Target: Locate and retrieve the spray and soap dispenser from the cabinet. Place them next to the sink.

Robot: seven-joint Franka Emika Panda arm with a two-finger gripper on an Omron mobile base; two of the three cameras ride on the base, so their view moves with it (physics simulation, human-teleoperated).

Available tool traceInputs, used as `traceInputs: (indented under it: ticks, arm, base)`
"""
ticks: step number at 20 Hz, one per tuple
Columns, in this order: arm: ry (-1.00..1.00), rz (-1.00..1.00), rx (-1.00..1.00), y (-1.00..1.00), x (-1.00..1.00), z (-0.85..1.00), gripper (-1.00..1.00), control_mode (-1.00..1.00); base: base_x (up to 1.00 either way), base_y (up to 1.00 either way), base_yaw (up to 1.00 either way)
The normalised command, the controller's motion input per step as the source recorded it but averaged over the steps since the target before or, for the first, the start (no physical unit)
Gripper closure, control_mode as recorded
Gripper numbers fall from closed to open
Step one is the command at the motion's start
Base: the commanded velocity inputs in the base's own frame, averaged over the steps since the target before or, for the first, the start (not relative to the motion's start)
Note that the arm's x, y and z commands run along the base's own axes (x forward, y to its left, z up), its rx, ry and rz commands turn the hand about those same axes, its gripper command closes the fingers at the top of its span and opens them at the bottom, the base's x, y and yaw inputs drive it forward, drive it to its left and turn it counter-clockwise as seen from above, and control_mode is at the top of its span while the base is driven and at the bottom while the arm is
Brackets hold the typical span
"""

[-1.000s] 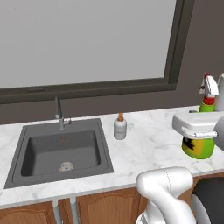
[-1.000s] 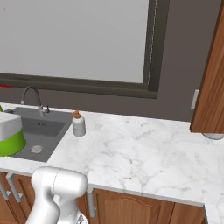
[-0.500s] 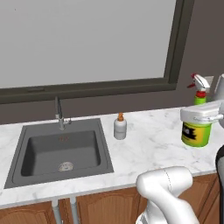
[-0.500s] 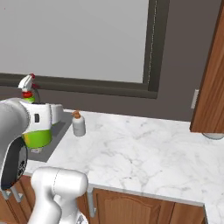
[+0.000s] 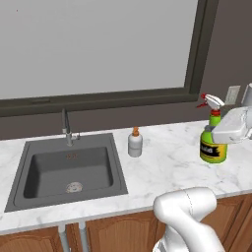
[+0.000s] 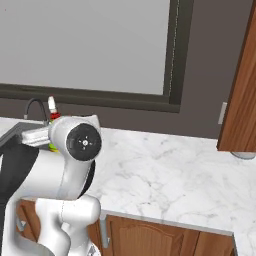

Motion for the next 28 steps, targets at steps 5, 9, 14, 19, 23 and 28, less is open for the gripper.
traceInputs:
  ticks: [5, 9, 14, 19, 23, 28]
  arm:
    - [-0.07, 0.35, 0.02, 0.02, 0.39, -0.41, 1.00, -1.00]
    - [-0.19, 0.15, 0.00, -0.08, 0.36, -0.37, 1.00, -1.00]
    - [-0.17, 0.10, 0.02, -0.06, 0.24, -0.27, 1.00, -1.00]
    - [-0.05, 0.10, 0.02, 0.00, 0.19, -0.18, 1.00, -1.00]
    - [0.04, 0.10, 0.00, 0.00, 0.04, -0.26, 1.00, -1.00]
    - [0.07, 0.12, 0.00, 0.04, 0.08, -0.19, 1.00, -1.00]
  base:
    - [0.00, 0.00, 0.00]
    - [0.00, 0.00, 0.00]
    - [0.00, 0.00, 0.00]
    - [0.00, 0.00, 0.00]
    - [0.00, 0.00, 0.00]
    - [0.00, 0.00, 0.00]
